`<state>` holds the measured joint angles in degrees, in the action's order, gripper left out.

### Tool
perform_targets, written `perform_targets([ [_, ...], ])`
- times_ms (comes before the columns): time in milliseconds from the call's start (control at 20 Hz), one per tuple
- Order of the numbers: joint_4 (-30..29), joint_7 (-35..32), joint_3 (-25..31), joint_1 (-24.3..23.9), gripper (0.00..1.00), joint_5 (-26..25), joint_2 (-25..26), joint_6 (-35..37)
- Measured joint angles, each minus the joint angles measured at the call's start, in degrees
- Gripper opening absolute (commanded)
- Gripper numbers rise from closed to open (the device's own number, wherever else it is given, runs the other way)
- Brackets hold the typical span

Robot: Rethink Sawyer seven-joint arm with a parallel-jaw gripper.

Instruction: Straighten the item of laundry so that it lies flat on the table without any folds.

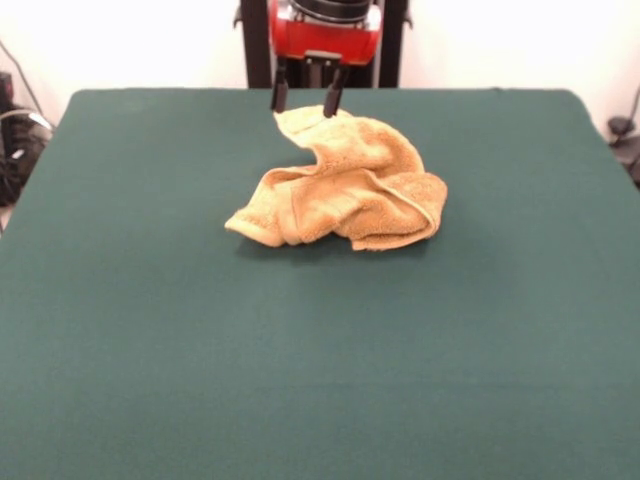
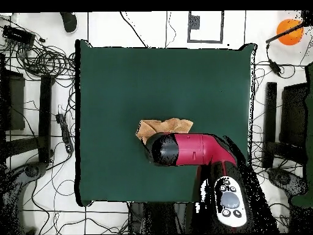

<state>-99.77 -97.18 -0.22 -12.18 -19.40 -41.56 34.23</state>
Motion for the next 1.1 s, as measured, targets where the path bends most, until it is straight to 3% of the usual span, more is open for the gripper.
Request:
perform_targets([
  [1100,-0.1,-0.01,-1.62,5.75,1.0,0.76,-0.59,-2.21],
])
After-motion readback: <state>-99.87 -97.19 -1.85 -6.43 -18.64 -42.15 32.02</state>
